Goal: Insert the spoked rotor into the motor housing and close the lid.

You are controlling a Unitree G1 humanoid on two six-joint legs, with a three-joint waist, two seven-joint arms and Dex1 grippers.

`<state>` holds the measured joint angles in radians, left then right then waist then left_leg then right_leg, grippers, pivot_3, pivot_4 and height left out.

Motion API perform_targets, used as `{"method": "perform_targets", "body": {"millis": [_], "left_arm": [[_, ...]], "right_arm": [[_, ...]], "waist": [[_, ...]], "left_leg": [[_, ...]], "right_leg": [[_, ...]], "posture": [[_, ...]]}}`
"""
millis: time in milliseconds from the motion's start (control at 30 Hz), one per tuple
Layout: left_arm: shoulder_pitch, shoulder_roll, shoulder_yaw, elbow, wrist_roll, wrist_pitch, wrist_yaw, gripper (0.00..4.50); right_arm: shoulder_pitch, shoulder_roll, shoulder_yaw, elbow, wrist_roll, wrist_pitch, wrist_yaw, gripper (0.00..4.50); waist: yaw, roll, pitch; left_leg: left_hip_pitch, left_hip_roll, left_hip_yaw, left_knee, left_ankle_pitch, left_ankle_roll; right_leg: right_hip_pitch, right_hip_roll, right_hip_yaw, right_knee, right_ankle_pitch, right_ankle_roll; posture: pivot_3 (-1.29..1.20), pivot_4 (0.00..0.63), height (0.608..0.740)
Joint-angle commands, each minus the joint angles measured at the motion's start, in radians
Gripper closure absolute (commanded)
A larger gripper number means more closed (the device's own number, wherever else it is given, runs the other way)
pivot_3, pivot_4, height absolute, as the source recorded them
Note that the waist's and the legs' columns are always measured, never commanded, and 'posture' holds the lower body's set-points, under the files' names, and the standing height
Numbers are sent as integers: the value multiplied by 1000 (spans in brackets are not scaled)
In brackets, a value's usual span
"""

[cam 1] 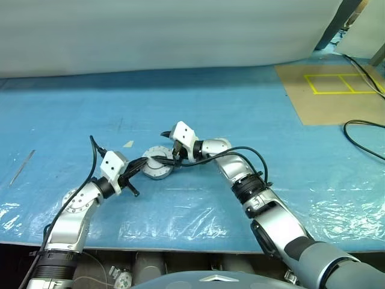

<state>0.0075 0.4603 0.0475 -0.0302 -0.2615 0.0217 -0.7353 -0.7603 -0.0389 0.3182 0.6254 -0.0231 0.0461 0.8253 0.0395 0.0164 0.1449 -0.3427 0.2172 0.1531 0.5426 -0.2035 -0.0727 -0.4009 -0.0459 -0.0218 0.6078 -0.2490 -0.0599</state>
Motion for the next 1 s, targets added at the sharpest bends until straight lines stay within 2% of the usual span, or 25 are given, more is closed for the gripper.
{"method": "perform_targets", "body": {"millis": [33, 233, 433, 567, 667, 767, 933, 1000], "left_arm": [[31, 8, -40, 11, 10, 47, -22, 4500], [36, 9, -39, -5, 7, 58, -18, 4500], [38, 10, -40, -15, 6, 64, -14, 4500], [36, 10, -37, -16, 6, 67, -11, 4500], [35, 11, -33, -13, 10, 66, -5, 4500], [32, 12, -25, -6, 12, 63, 3, 4500], [27, 12, -21, -3, 14, 59, 4, 4500], [29, 13, -20, -3, 16, 58, 4, 4500]], "right_arm": [[-19, 7, -21, 13, 21, 170, 2, 29], [-44, 19, -99, -6, 122, 464, 16, 29], [-59, 6, -99, -36, 186, 744, 58, 29], [-53, -9, -76, -61, 203, 852, 69, 29], [-52, 12, -105, -60, 236, 915, 43, 29], [-46, 58, -154, -56, 285, 993, 10, 29], [-63, 152, -327, 9, 368, 1061, -112, 29], [-78, 167, -377, 23, 398, 1094, -134, 420]], "waist": [[-1, 0, 0], [2, 0, 0], [3, 0, 0], [5, 0, 0], [5, 0, 0], [4, 0, 0], [-1, -1, -1], [-2, -1, -1]], "left_leg": [[0, 0, 0, 0, 0, 0], [0, 0, 0, 0, 0, 0], [1, 0, 0, 0, 0, 0], [1, 0, 0, 0, 0, 0], [1, 0, 0, 0, 0, 0], [1, 0, 0, 0, 0, 0], [3, 1, 0, 0, 0, 0], [4, 1, 1, 0, 0, 0]], "right_leg": [[0, 0, 0, 0, 0, 0], [1, 0, 0, 0, 0, 0], [1, 0, -1, 1, 0, 0], [1, 0, -1, 1, 0, 0], [1, 0, -1, 1, 0, 0], [2, 0, -1, 1, 0, 0], [2, 0, -1, 1, 0, 0], [2, 0, -1, 1, 0, 0]], "posture": [[0, 150, 740], [0, 150, 740], [0, 150, 740], [0, 150, 740], [0, 150, 740], [0, 150, 740], [0, 150, 740], [0, 150, 740]]}}
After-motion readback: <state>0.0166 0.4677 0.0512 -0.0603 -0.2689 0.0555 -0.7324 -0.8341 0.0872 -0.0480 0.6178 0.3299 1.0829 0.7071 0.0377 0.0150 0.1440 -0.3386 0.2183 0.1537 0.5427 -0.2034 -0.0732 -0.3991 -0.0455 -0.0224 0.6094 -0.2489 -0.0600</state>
